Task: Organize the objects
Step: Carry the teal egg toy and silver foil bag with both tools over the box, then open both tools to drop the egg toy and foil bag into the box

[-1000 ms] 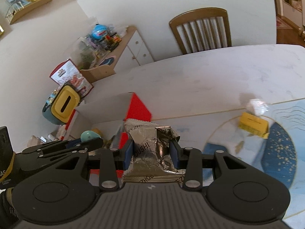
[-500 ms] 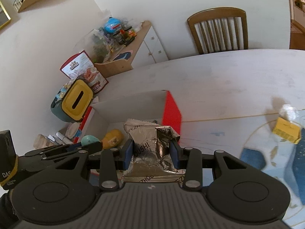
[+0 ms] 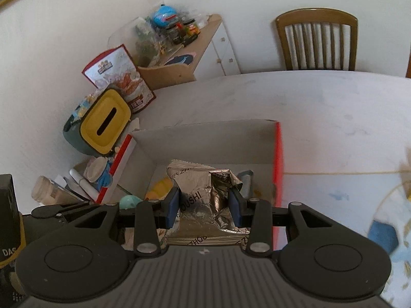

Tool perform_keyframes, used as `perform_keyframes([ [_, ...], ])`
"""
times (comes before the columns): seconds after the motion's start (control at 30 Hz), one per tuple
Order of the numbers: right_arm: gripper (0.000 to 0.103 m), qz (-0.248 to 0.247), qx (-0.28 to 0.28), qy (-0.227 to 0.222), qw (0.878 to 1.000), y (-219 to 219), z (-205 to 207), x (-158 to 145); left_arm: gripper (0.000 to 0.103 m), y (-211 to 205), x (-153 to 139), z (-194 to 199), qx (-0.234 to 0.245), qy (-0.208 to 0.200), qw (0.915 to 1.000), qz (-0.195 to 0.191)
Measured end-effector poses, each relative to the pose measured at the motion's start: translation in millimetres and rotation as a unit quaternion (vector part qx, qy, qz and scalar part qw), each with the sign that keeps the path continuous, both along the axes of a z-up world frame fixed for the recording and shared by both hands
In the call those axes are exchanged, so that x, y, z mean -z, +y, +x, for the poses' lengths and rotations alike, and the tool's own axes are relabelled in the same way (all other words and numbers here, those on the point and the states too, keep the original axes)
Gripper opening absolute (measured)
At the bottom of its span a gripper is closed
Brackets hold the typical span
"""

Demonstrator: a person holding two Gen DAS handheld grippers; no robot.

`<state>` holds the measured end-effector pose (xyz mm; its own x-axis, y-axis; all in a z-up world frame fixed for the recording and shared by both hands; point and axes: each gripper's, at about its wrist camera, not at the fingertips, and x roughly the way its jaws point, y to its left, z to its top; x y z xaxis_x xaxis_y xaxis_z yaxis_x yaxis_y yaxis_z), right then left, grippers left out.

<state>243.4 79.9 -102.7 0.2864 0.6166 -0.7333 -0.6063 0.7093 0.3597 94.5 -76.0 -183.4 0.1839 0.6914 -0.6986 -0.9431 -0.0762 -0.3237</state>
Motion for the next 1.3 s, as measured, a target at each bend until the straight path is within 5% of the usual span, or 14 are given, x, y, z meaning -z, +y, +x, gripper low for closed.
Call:
perform_keyframes([
  [0.7, 0.039, -0.087, -0.037, -0.005, 0.995, 69, 22, 67, 0.019, 27, 47, 4, 0.031, -0.003, 0.9975, -0.063],
  [1.3, 0.048, -0.088, -0.029, 0.005, 0.996, 67, 23, 65, 0.031, 36, 48, 8, 0.027, -0.01, 0.9961, -0.084],
])
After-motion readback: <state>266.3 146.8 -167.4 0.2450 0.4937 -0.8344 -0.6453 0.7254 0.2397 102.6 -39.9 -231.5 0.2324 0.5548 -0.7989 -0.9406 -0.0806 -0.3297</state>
